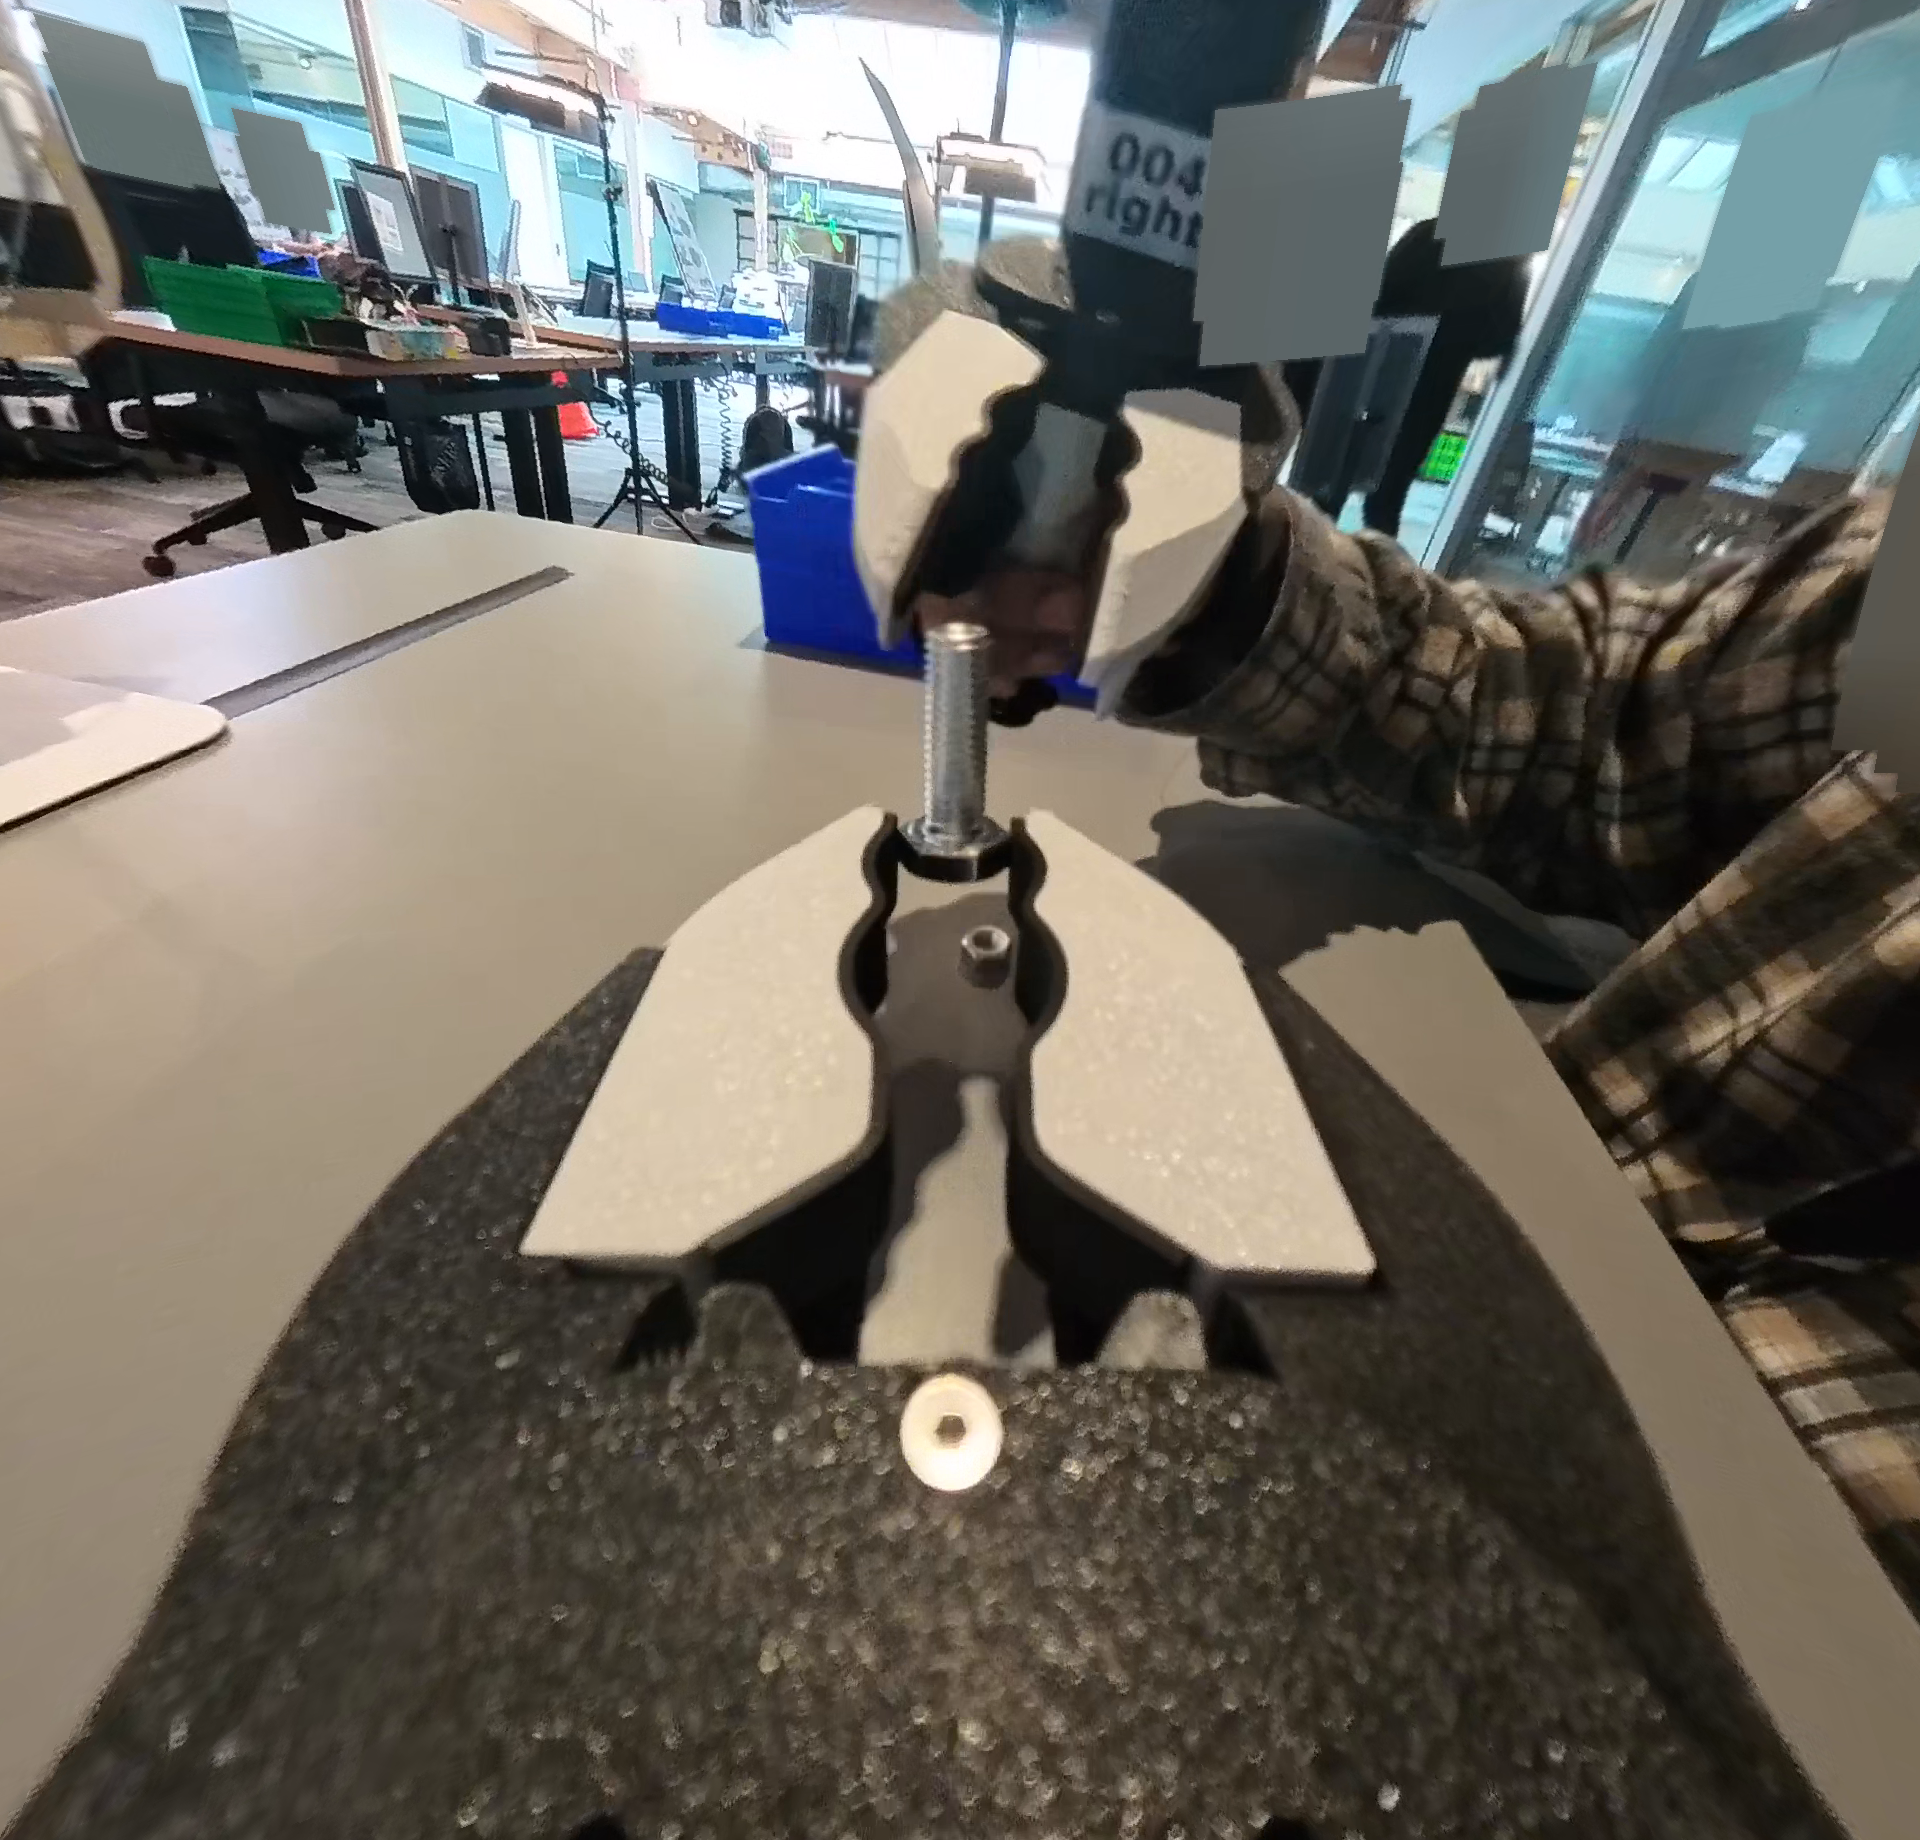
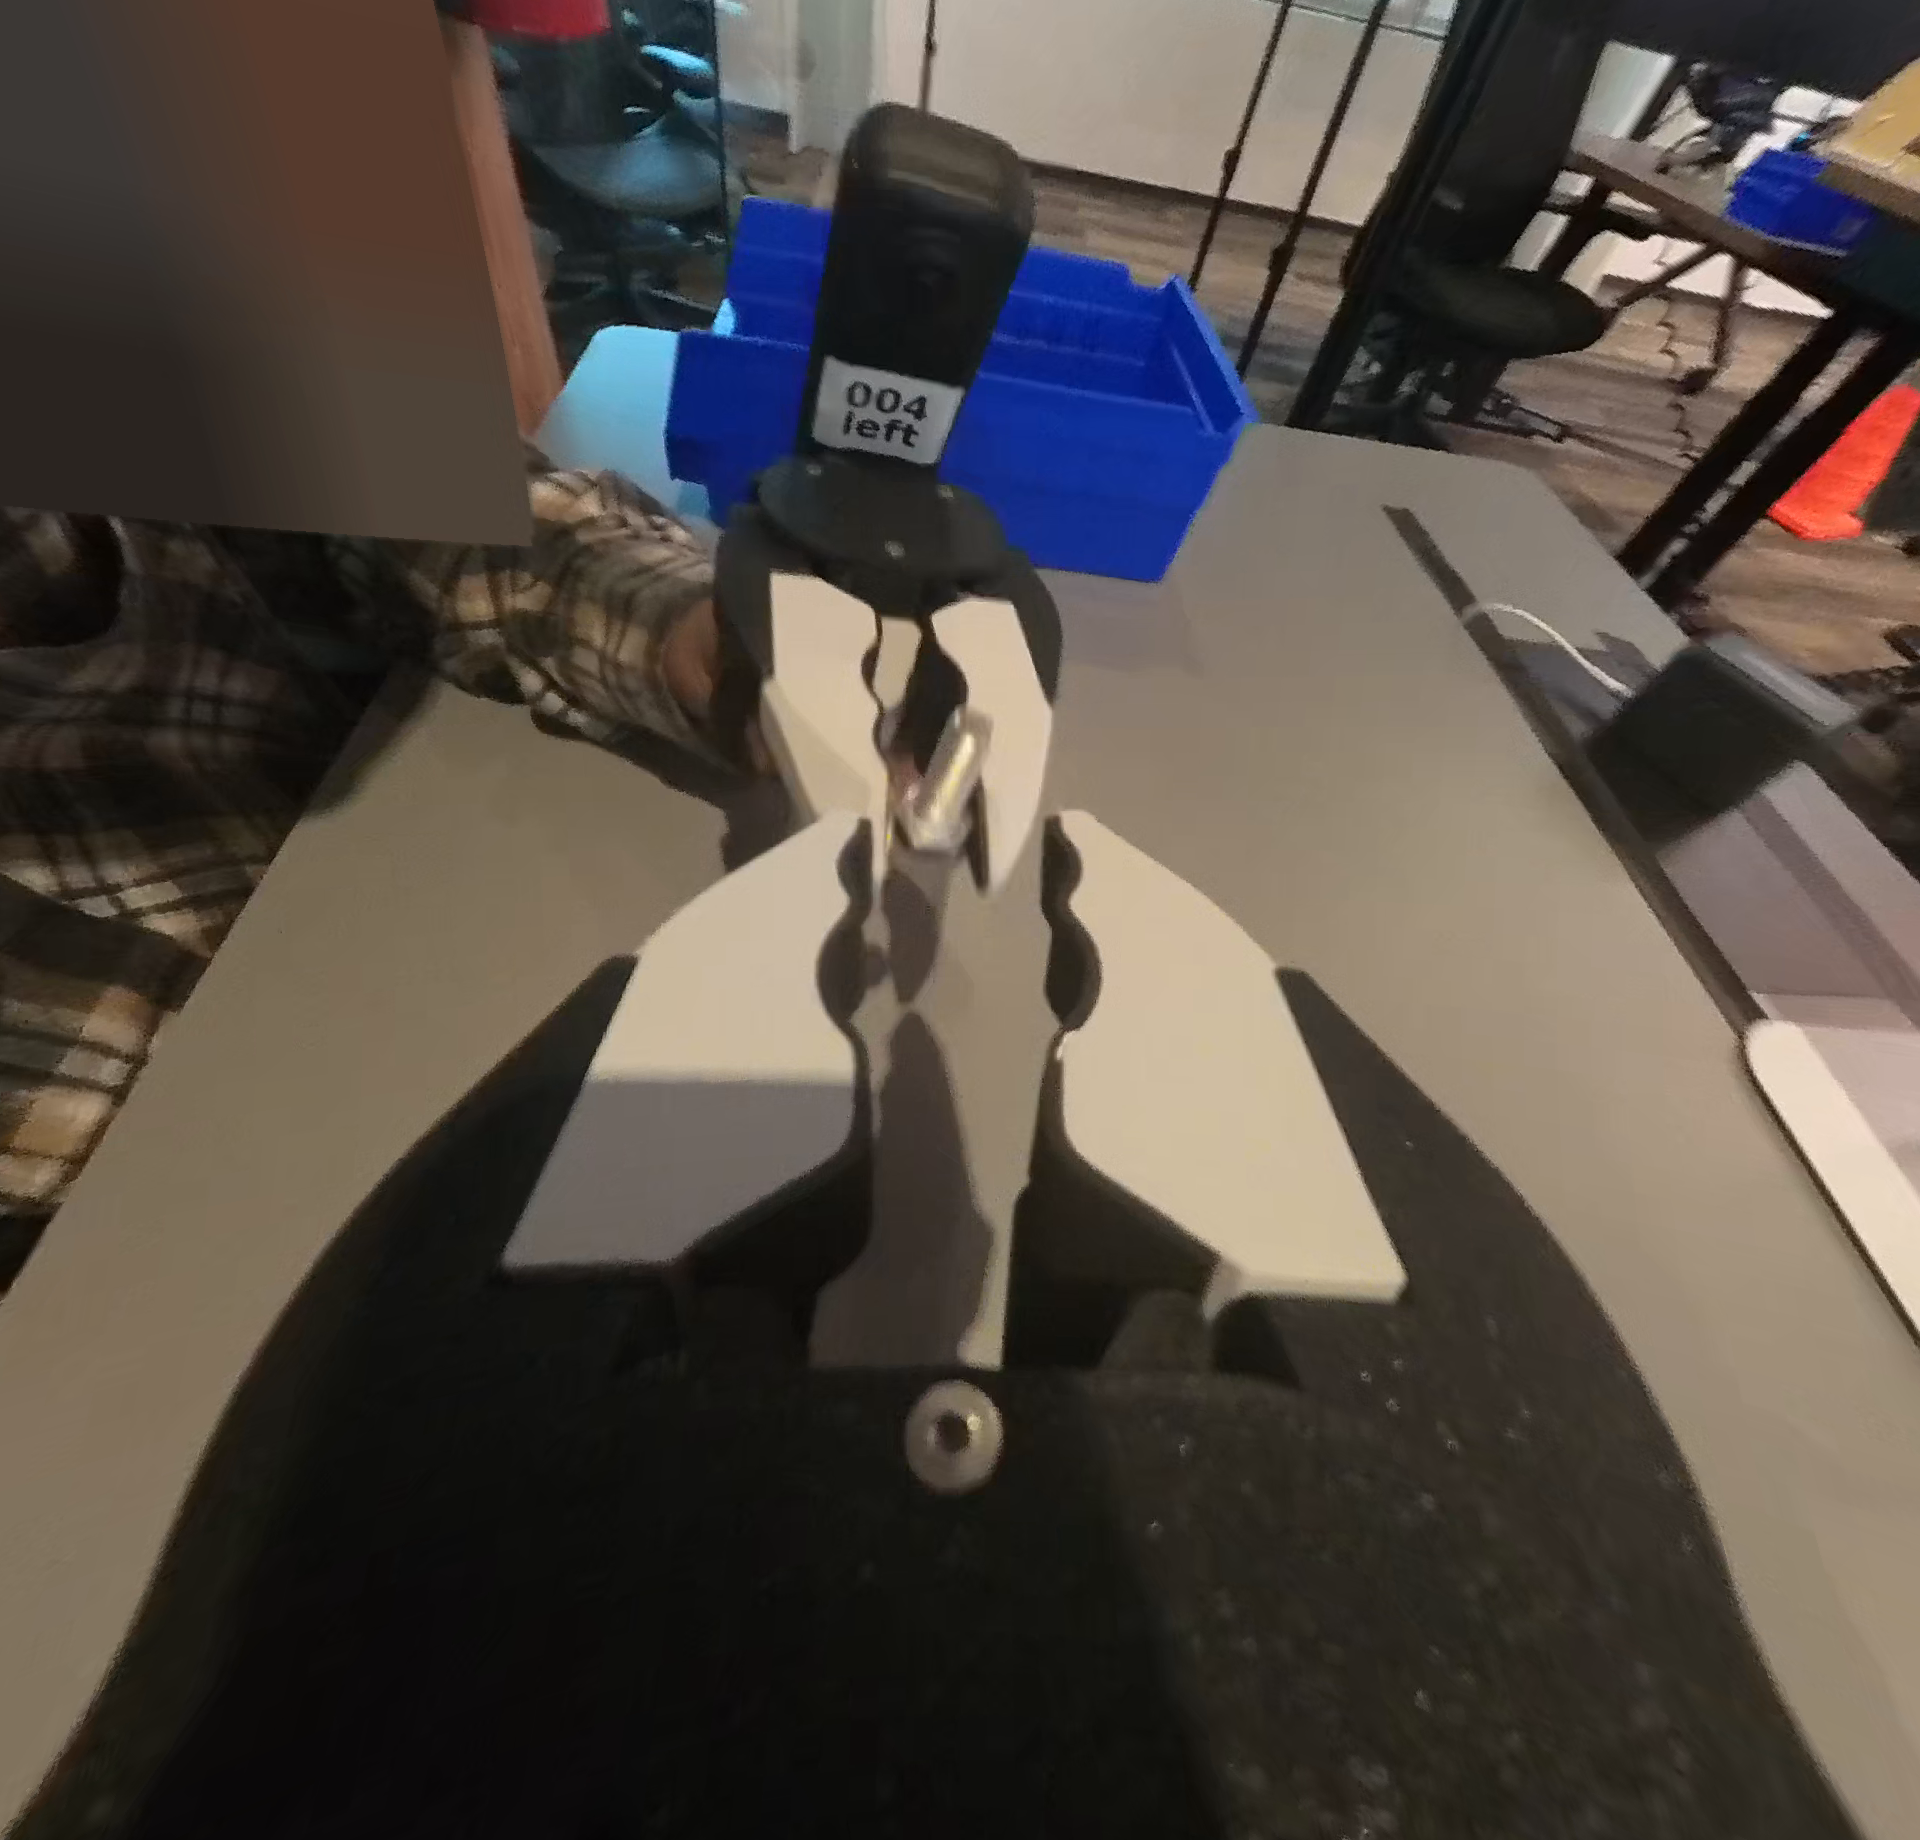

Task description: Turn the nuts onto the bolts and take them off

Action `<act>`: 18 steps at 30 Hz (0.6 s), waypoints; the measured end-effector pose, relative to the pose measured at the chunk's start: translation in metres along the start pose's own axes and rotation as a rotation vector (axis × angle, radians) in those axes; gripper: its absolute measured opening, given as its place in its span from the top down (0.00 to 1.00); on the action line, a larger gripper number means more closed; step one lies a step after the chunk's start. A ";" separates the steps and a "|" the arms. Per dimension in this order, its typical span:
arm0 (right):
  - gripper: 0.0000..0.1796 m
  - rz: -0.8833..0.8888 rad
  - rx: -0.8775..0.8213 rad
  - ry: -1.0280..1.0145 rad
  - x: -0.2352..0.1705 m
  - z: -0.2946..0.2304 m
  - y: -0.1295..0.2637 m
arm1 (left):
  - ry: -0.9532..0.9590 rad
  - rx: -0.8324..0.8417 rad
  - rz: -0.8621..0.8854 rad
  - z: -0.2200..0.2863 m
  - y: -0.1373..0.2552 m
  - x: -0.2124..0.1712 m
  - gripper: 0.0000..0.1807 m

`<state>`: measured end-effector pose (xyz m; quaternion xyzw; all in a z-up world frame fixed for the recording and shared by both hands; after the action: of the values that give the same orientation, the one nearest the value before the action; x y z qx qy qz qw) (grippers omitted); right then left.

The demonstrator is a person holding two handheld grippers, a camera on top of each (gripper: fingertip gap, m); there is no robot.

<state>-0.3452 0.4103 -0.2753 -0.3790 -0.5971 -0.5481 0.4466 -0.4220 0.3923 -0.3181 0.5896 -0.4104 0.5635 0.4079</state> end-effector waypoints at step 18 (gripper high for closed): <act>0.81 -0.433 -0.057 -0.165 -0.150 0.005 0.044 | 0.056 0.032 0.066 -0.010 0.007 0.002 0.89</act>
<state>-0.2569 0.4261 -0.4038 -0.2981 -0.6833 -0.6148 0.2575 -0.4314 0.3992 -0.3154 0.5661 -0.4090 0.5996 0.3908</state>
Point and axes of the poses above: each gripper's, where its closed fingertips meet, y back along the fingers, x out of its top, z = x × y across the jaws, the point moved 4 cm from there along y, back along the fingers, and after that the axes turned 9 degrees about -y, right-handed, at the moved point
